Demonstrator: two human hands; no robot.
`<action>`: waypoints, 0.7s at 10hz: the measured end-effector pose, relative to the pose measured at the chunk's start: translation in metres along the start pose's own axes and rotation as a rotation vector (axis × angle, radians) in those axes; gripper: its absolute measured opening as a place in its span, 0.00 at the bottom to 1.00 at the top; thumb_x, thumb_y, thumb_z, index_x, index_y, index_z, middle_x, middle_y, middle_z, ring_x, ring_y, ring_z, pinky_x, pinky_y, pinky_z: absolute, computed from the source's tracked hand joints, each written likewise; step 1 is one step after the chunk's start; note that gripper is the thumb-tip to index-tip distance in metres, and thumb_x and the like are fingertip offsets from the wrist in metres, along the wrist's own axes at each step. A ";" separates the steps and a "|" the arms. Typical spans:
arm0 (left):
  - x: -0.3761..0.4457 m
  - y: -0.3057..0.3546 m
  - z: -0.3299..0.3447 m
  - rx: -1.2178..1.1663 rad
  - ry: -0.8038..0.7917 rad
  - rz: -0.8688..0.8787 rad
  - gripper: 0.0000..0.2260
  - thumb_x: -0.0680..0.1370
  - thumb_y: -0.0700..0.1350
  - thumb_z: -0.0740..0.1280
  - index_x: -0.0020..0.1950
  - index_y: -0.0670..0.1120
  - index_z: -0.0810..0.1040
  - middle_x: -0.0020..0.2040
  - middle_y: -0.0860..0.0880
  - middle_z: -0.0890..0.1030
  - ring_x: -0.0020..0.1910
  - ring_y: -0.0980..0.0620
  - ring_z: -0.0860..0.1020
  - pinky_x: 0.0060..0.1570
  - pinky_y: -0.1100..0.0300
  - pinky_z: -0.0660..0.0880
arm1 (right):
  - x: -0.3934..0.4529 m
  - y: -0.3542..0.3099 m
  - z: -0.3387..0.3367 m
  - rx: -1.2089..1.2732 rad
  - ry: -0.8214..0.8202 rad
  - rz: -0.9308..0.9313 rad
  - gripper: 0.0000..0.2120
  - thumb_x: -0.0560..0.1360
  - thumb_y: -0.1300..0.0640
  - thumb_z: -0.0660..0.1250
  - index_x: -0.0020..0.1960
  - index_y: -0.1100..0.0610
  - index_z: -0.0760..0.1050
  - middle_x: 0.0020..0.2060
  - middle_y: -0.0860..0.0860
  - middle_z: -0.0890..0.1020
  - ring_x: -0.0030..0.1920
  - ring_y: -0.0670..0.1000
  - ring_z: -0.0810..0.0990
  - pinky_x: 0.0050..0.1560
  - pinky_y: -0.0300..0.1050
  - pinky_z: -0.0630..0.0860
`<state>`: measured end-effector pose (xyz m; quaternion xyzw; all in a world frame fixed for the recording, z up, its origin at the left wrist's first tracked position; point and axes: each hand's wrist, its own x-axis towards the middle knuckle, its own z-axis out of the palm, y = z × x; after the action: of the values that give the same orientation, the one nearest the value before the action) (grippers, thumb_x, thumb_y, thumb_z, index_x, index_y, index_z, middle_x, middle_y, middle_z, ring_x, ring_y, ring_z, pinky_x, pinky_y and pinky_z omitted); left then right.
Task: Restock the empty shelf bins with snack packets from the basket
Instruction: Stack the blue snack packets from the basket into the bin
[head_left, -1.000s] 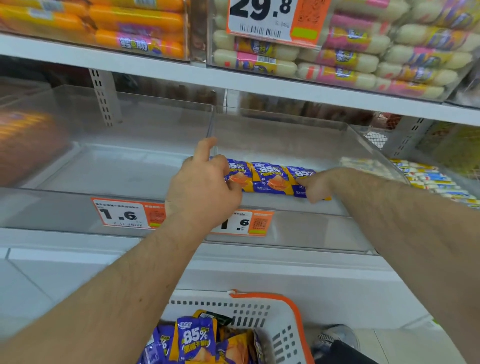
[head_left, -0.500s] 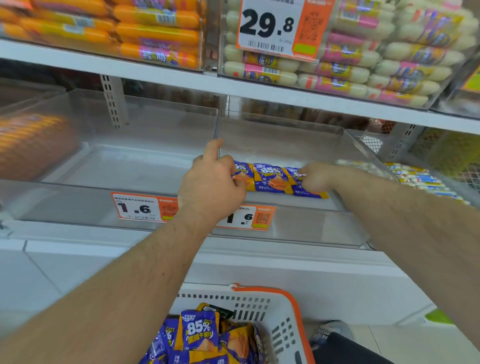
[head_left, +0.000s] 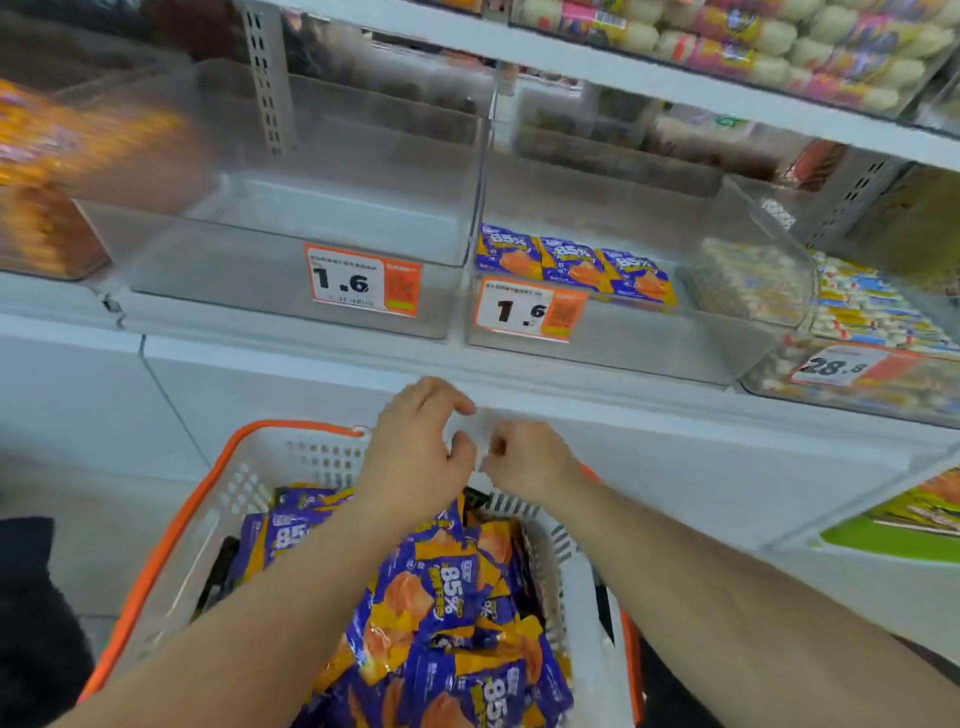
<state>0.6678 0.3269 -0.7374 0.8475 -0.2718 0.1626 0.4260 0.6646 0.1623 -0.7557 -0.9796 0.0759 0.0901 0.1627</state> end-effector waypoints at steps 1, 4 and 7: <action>-0.038 -0.013 0.005 -0.004 -0.166 -0.266 0.10 0.74 0.39 0.66 0.54 0.47 0.78 0.48 0.57 0.73 0.51 0.53 0.75 0.50 0.57 0.73 | -0.006 0.023 0.055 0.008 -0.260 0.225 0.10 0.76 0.54 0.62 0.51 0.59 0.78 0.46 0.57 0.80 0.46 0.56 0.78 0.40 0.43 0.70; -0.072 -0.019 0.009 -0.077 -0.355 -0.561 0.08 0.77 0.40 0.65 0.51 0.53 0.74 0.48 0.57 0.74 0.48 0.56 0.75 0.48 0.57 0.75 | -0.039 0.066 0.120 -0.179 -0.430 0.460 0.16 0.81 0.65 0.55 0.36 0.55 0.65 0.32 0.52 0.66 0.30 0.48 0.63 0.33 0.43 0.66; -0.081 -0.022 0.023 -0.174 -0.462 -0.715 0.06 0.79 0.41 0.63 0.49 0.53 0.74 0.48 0.54 0.77 0.45 0.54 0.76 0.44 0.58 0.75 | -0.035 0.072 0.088 0.056 -0.346 0.439 0.10 0.77 0.57 0.62 0.55 0.56 0.77 0.52 0.56 0.81 0.51 0.56 0.80 0.54 0.49 0.78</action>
<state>0.6167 0.3453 -0.8054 0.8634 -0.0619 -0.2127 0.4532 0.6041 0.1283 -0.8529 -0.9048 0.2599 0.2872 0.1767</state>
